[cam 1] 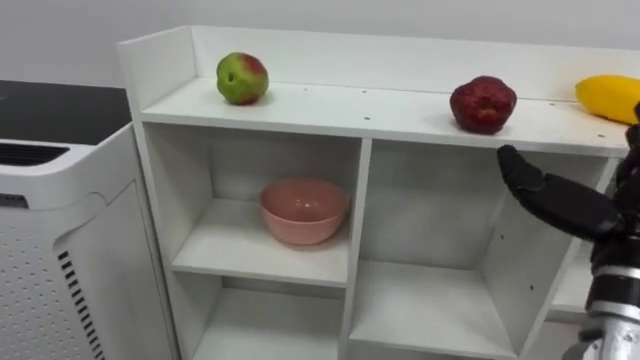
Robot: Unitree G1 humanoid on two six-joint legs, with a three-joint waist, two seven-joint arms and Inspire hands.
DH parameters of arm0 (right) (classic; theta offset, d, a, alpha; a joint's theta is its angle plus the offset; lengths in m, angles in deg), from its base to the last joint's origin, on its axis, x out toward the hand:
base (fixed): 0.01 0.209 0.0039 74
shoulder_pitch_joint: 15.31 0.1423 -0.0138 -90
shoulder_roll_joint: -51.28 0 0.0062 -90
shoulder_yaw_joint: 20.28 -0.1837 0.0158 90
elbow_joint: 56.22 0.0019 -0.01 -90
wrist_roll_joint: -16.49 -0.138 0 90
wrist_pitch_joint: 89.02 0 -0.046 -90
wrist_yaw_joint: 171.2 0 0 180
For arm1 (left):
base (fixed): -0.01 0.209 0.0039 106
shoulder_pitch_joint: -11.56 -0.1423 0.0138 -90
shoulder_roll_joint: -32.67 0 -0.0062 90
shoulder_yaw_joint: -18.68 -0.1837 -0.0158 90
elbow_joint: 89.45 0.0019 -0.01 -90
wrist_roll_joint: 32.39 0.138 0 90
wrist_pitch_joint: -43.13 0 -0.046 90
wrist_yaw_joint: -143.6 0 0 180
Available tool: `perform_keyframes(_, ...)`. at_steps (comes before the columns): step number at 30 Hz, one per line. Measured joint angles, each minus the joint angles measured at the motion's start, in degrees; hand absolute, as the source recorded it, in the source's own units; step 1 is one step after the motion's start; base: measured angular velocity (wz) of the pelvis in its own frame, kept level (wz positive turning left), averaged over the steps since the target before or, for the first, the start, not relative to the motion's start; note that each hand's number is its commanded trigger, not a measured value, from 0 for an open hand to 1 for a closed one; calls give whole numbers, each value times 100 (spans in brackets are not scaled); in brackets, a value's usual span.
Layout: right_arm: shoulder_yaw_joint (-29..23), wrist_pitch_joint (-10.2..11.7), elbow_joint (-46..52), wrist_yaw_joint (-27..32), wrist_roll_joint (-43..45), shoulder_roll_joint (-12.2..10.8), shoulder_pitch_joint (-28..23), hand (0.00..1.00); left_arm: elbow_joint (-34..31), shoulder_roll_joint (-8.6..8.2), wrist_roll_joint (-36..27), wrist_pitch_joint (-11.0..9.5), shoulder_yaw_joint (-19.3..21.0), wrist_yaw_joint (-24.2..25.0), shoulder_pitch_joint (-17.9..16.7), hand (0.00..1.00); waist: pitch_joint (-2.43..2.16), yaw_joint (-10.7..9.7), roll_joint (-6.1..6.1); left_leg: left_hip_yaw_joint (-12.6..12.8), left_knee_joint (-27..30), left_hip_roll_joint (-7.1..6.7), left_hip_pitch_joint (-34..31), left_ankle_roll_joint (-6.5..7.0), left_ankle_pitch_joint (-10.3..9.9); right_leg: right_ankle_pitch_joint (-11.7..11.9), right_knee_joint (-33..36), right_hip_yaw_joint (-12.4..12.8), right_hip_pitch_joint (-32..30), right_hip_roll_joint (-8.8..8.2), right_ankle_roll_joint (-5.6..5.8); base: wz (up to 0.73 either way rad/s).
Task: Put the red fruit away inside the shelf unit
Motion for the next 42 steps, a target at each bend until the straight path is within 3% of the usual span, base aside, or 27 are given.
perform_keyframes(5, 11, -26, -156, -70, -309, 44, 313, 0, -28, 37, 3, 2, -1, -4, -3, 0, -15, 80, -52, 1, 4, -5, 7, 2, 1, 0, 2, -6, 12, -4, 0, 0)
perform_keyframes(9, 11, -32, -540, -142, -789, 250, 699, 0, -21, 64, 5, 4, -3, -25, -22, 0, -1, 108, -77, -6, 3, -17, 2, 5, 24, 1, 7, -35, 41, -17, -1, 0)
perform_keyframes(13, 14, -78, -728, -203, -1056, 278, 923, 0, 33, 62, 0, 88, -15, -14, -64, 0, 18, 101, -82, -32, 5, -17, -8, -3, 44, 1, 8, -128, 49, -22, -1, 3)
perform_keyframes(23, 22, -83, -995, -334, -1122, 325, 929, 0, 15, 62, 12, 165, -14, 164, -93, 0, 33, 105, -51, -132, 79, -23, -84, -4, 46, 1, 14, -215, 43, -32, -1, 5)
perform_keyframes(29, 27, -97, -1334, -513, -1137, 667, 1029, 0, -91, 63, 10, 172, -2, 264, -99, 0, 18, 116, -37, -145, 103, -30, -122, 0, 49, 0, 18, -277, 24, -46, -1, 0)
perform_keyframes(33, 54, -187, -1568, -700, -1205, 895, 1171, 0, -248, 121, 12, 167, -1, 372, -64, 0, -8, 120, -80, -142, 97, -29, -146, -3, 65, 0, 21, -286, 4, -49, -2, 0)
perform_keyframes(42, 56, -309, -1748, -1018, -1223, 993, 1232, 0, -330, 208, 12, 170, 2, 369, -63, 0, -18, 89, -220, -143, 95, -30, -141, -4, 67, 2, 16, -283, 14, -49, -4, 0)
